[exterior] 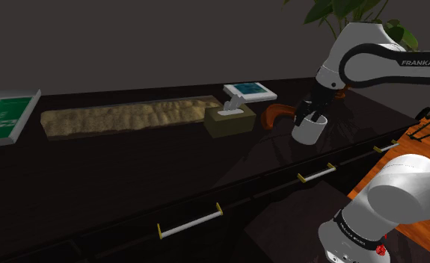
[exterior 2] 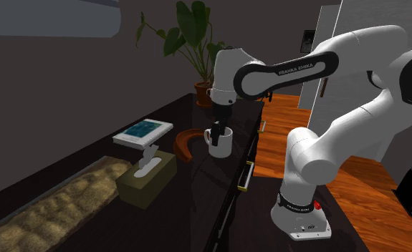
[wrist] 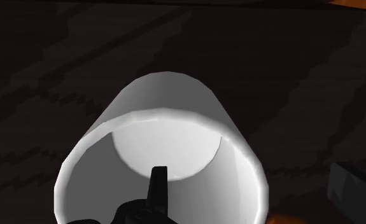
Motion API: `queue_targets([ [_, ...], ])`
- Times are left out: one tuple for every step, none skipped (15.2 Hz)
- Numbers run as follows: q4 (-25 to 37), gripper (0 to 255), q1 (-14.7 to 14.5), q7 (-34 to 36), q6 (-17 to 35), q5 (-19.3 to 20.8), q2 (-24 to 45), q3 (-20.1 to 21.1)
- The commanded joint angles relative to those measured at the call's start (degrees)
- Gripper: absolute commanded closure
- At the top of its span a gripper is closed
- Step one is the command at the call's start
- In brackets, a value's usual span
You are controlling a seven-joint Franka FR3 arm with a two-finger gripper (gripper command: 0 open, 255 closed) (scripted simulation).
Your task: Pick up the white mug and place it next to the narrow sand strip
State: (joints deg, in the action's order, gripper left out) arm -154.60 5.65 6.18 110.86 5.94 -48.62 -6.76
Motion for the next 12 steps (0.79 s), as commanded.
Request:
queue_targets([
  [-1.4, 0, 0.0, 0.1, 1.9, 0.1, 0.5, -0.1],
  [-2.0, 0, 0.0, 0.1, 2.8, 0.2, 0.7, -0.2],
  [-2.4, 0, 0.1, 0.1, 3.3, 0.2, 0.8, -0.2],
  [-2.4, 0, 0.1, 0.1, 3.3, 0.2, 0.8, -0.2],
  [-2.4, 0, 0.1, 0.1, 3.3, 0.2, 0.8, -0.2],
  [-2.4, 0, 0.1, 0.1, 3.3, 0.2, 0.8, -0.2],
  [-2.4, 0, 0.1, 0.1, 3.3, 0.2, 0.8, -0.2],
  [-2.4, 0, 0.1, 0.1, 3.3, 0.2, 0.8, -0.2],
  [-2.4, 0, 0.1, 0.1, 3.3, 0.2, 0.8, -0.2],
  [-2.4, 0, 0.1, 0.1, 3.3, 0.2, 0.8, -0.2],
  [-2.4, 0, 0.1, 0.1, 3.3, 0.2, 0.8, -0.2],
  [-2.4, 255, 0.1, 0.1, 3.3, 0.2, 0.8, -0.2],
])
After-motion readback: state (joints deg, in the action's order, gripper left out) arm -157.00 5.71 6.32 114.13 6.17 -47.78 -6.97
